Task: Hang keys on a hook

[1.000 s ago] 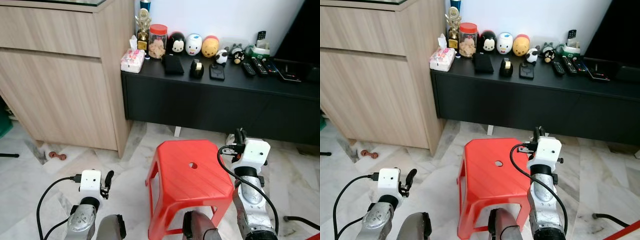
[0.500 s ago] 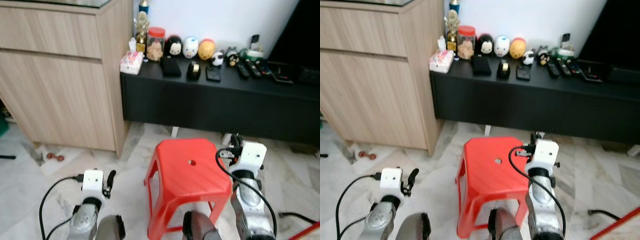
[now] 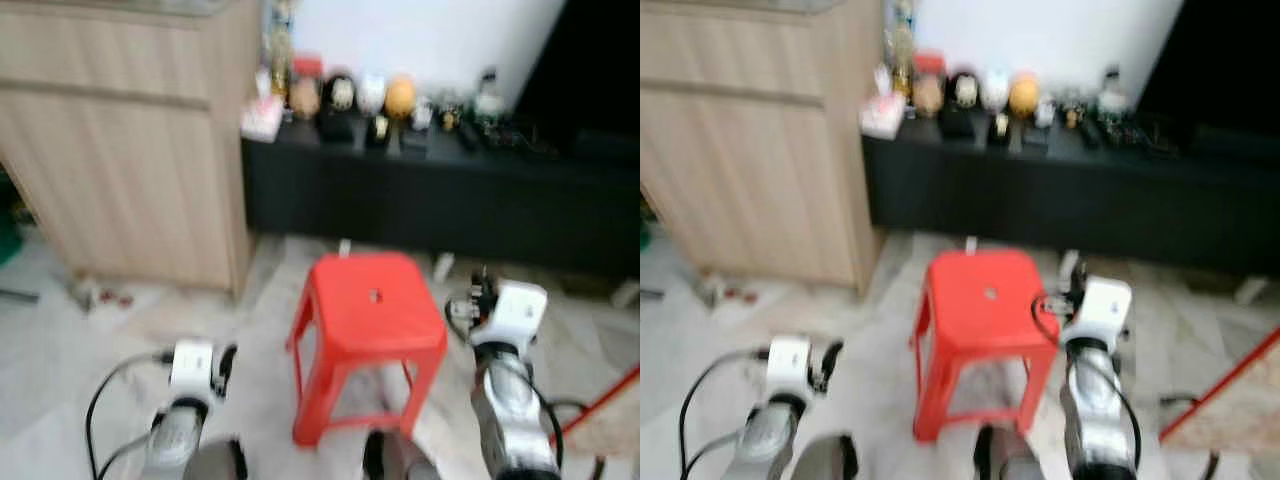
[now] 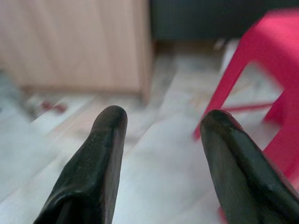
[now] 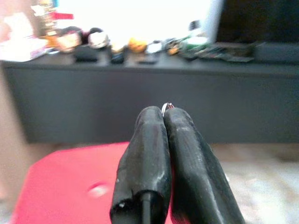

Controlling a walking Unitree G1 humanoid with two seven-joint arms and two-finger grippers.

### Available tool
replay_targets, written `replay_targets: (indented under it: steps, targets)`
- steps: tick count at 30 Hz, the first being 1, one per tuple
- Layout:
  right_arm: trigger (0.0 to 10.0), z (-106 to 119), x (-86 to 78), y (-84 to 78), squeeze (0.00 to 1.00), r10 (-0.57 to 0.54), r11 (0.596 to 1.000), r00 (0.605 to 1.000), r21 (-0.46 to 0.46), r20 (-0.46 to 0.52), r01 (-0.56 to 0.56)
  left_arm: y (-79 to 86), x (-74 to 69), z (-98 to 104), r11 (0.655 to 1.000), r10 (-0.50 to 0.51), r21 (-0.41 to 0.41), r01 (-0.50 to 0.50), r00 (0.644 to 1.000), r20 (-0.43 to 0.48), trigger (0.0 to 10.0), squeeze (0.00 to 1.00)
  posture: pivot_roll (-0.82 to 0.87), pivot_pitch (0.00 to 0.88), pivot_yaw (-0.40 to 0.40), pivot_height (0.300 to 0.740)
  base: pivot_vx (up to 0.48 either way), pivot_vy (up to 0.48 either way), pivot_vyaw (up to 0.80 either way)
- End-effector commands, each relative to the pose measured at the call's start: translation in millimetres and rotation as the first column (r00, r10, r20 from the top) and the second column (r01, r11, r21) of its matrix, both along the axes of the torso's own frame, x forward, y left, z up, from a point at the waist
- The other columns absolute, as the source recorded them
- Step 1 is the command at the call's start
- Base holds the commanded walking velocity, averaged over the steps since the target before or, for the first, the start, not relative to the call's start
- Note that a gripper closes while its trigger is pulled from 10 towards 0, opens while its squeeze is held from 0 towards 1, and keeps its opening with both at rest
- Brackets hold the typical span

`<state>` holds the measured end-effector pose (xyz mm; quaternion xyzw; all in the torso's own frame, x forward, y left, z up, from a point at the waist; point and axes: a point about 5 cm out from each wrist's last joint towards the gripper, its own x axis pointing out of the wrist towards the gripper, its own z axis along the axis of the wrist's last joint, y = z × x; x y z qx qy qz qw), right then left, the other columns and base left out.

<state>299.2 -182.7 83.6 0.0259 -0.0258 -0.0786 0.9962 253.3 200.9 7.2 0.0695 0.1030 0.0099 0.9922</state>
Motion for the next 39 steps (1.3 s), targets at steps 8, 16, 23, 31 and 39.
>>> replay_targets:
  steps: [8, 16, 23, 31, 39]
  targets:
    - [10.0, -5, -2.4, -3.7, 0.00, -0.002, 1.000, 1.000, 0.003, -0.023, 0.003, -2.4, -1.4, -4, 1.000, -0.013, 0.017, 0.013, 1.000, -0.017, 10.0, 0.00, 0.04, 0.000, -0.100, 0.648, 0.000, 0.000, 0.00]
    - [10.0, -3, -1.1, -4.8, 0.00, -0.004, 1.000, 1.000, -0.031, -0.019, 0.003, -0.4, -1.5, -4, 1.000, -0.003, 0.020, 0.003, 1.000, -0.015, 10.0, 0.00, 0.04, 0.000, -0.103, 0.698, 0.000, 0.000, 0.00]
    - [10.0, 3, -2.5, -9.6, 0.00, -0.048, 0.989, 0.999, -0.140, 0.008, 0.048, 0.4, -3.5, -5, 1.000, 0.005, 0.022, -0.004, 1.000, -0.018, 10.0, 0.00, 0.04, 0.000, -0.101, 0.740, 0.000, 0.000, 0.00]
    - [10.0, 3, -9.0, -35.2, 0.00, -0.271, 0.944, 0.963, -0.195, -0.003, 0.265, 0.9, -4.7, -6, 1.000, 0.008, 0.025, -0.007, 1.000, -0.022, 10.0, 0.00, 0.04, 0.000, -0.101, 0.740, 0.000, 0.000, 0.00]
    - [10.0, 3, -13.7, -45.5, 0.00, -0.347, 0.913, 0.938, -0.226, 0.004, 0.339, 0.4, -4.9, -6, 1.000, 0.010, 0.024, -0.009, 1.000, -0.022, 10.0, 0.00, 0.04, 0.000, -0.102, 0.740, 0.000, 0.000, 0.00]
